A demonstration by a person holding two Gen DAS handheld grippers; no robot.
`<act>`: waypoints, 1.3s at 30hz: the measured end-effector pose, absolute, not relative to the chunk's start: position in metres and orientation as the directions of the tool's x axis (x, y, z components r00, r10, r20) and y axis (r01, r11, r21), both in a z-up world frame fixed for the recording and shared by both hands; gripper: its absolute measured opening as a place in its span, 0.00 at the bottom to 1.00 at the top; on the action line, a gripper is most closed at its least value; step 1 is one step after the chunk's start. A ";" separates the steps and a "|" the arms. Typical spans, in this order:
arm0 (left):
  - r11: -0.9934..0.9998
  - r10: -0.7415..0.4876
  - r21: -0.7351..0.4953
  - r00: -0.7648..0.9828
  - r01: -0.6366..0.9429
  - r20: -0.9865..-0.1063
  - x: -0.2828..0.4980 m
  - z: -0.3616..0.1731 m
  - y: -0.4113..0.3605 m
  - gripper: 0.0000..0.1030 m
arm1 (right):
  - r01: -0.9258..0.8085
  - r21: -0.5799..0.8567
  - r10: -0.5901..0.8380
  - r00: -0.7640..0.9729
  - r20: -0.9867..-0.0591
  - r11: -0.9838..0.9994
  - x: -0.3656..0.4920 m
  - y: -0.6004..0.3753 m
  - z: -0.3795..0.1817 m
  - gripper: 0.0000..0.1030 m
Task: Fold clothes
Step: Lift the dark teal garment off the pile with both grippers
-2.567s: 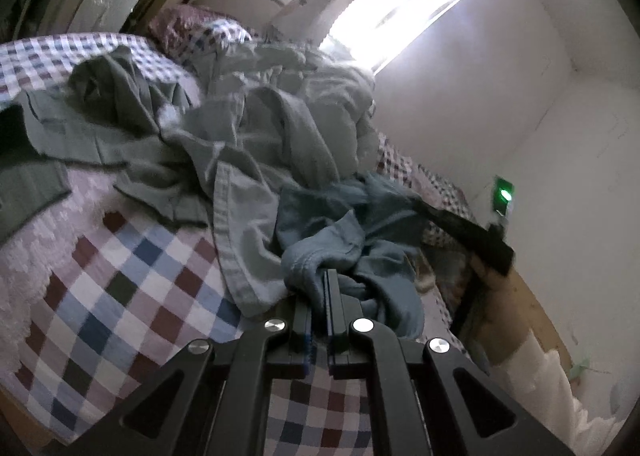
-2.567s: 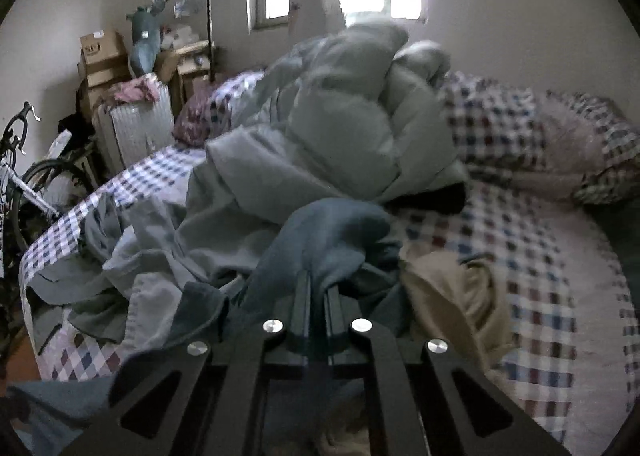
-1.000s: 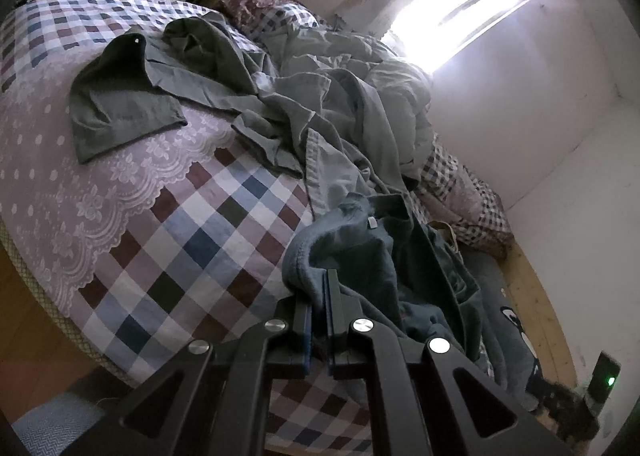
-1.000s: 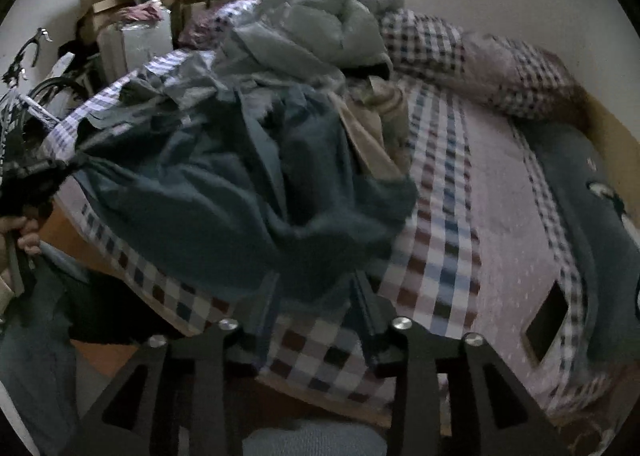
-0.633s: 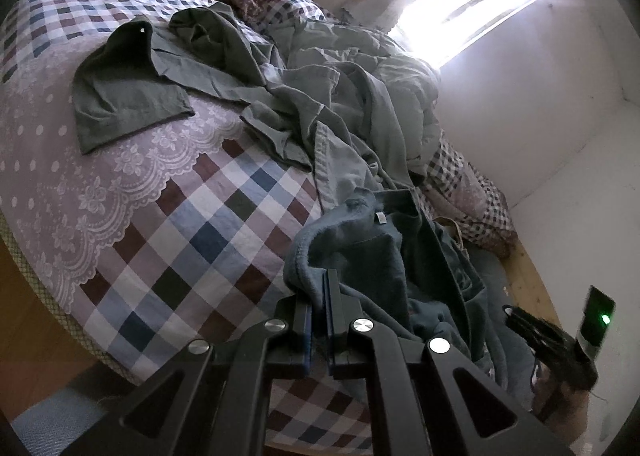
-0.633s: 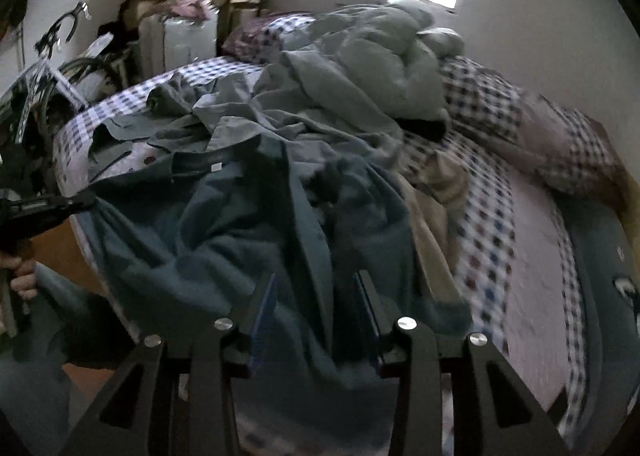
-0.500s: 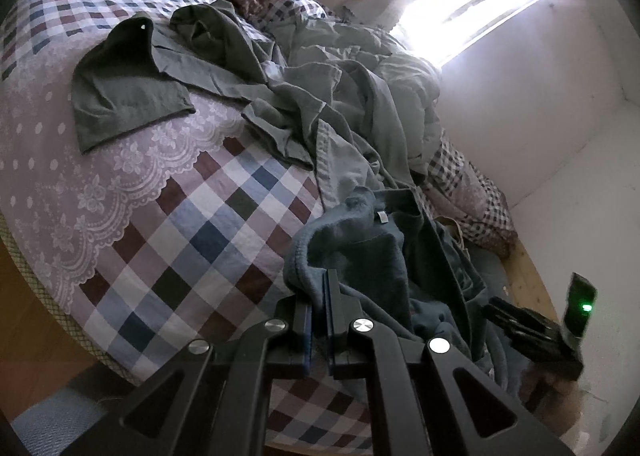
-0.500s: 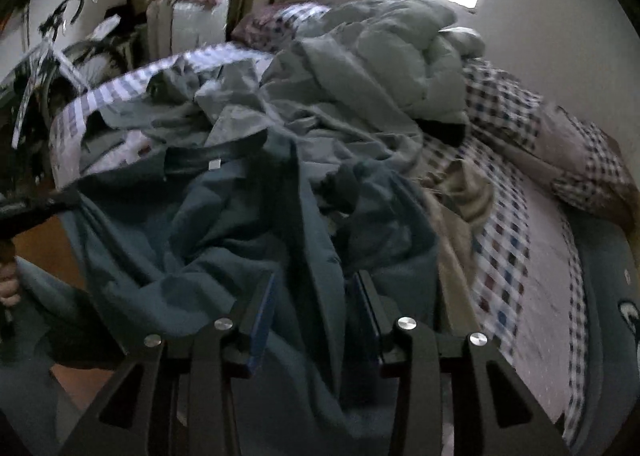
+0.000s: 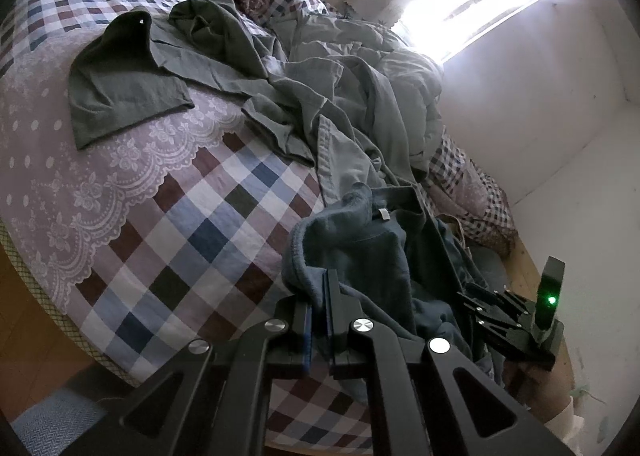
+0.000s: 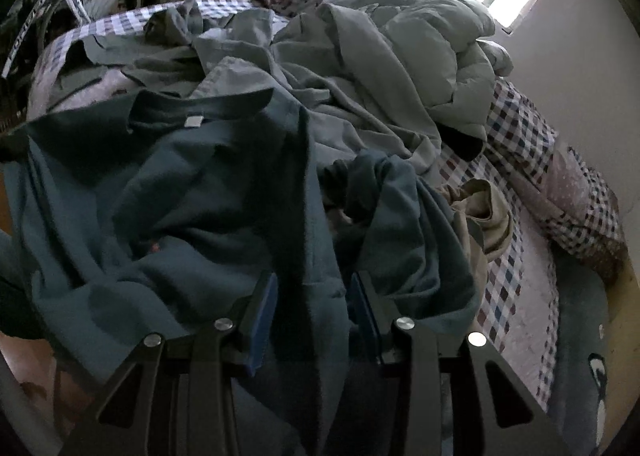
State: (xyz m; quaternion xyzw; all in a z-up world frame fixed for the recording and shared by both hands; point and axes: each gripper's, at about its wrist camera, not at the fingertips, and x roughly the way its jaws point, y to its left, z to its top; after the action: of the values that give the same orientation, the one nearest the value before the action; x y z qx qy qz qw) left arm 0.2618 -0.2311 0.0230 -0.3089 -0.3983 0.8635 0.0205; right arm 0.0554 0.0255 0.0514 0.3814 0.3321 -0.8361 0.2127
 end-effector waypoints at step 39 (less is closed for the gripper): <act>-0.808 0.230 -0.583 -0.867 0.083 -0.442 0.293 0.113 -0.202 0.04 | 0.332 -0.434 -0.145 -0.901 -0.410 -0.837 0.159 0.081 0.224 0.03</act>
State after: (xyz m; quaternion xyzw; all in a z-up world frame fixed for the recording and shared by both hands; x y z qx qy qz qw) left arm 0.2926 -0.2020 0.1131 -0.2546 -0.3070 0.9161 0.0400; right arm 0.1586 0.0813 0.2242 0.1834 0.2555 -0.9408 0.1268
